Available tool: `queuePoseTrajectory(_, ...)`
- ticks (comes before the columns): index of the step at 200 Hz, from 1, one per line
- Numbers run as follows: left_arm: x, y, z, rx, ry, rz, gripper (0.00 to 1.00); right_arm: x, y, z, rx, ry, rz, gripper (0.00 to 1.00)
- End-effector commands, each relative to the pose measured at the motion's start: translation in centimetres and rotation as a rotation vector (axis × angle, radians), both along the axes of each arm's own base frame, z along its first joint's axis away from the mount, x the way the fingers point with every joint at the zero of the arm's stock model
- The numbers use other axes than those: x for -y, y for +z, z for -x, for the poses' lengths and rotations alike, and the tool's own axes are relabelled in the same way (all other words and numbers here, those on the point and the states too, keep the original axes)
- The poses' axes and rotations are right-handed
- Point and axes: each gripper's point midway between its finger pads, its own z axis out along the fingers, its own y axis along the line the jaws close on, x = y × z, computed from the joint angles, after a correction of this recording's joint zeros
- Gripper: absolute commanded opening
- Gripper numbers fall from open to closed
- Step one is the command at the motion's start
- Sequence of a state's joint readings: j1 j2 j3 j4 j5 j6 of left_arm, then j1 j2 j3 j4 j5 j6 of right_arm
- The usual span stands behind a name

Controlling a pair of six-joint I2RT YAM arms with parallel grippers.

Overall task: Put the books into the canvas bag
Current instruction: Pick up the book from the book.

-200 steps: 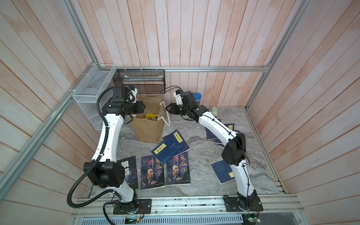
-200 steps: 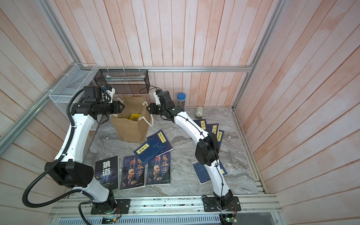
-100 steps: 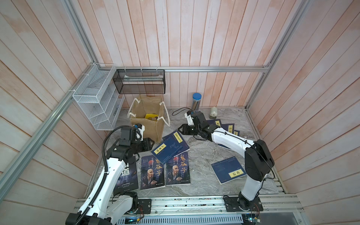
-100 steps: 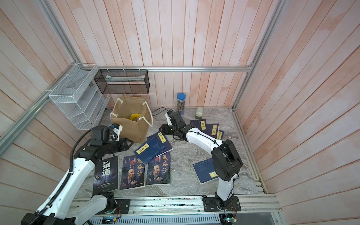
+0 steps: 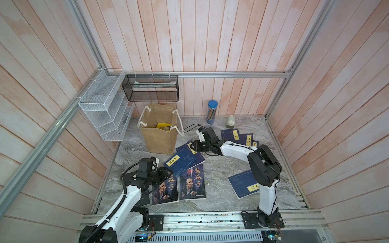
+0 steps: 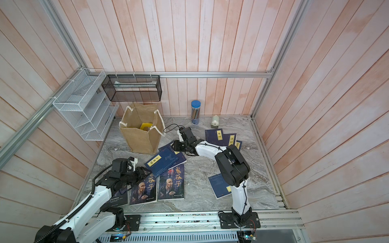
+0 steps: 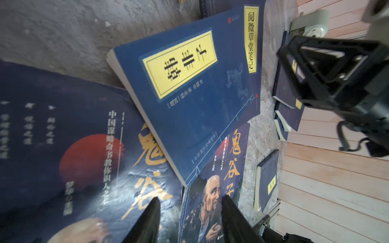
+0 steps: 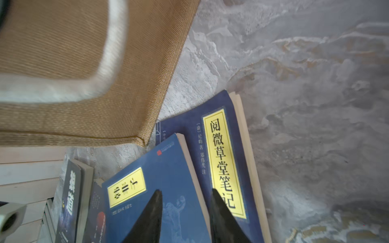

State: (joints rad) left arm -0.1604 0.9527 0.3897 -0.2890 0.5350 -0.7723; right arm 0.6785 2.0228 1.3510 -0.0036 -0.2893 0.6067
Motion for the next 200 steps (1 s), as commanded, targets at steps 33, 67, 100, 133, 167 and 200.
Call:
queuePoseTrajectory(33, 1.2, -1.0, -1.4, -0.002, 0.09, 0.179, 0.52, -1.3, -2.6, 1.1, -0.03, 0.039, 0.017, 0.4)
queuePoseTrajectory(67, 0.8, -2.8, -1.6, -0.036, 0.127, 0.165, 0.56, -1.2, -4.3, 2.4, -0.054, 0.064, 0.05, 0.36)
queuePoseTrajectory(100, 1.4, -4.0, -1.9, -0.07, 0.167, 0.258, 0.57, -0.9, -5.7, 4.1, -0.084, 0.089, 0.068, 0.3)
queuePoseTrajectory(133, 2.0, -3.4, -2.6, -0.058, 0.145, 0.298, 0.6, -0.7, -6.3, 6.3, -0.118, 0.116, 0.083, 0.25)
queuePoseTrajectory(167, 2.0, -1.6, -3.2, 0.009, 0.111, 0.269, 0.33, -0.1, -5.5, 7.3, -0.106, 0.114, 0.084, 0.23)
queuePoseTrajectory(200, 0.5, 0.4, -3.4, 0.09, 0.118, 0.129, 0.1, 0.6, -1.7, 7.3, -0.013, 0.124, 0.07, 0.33)
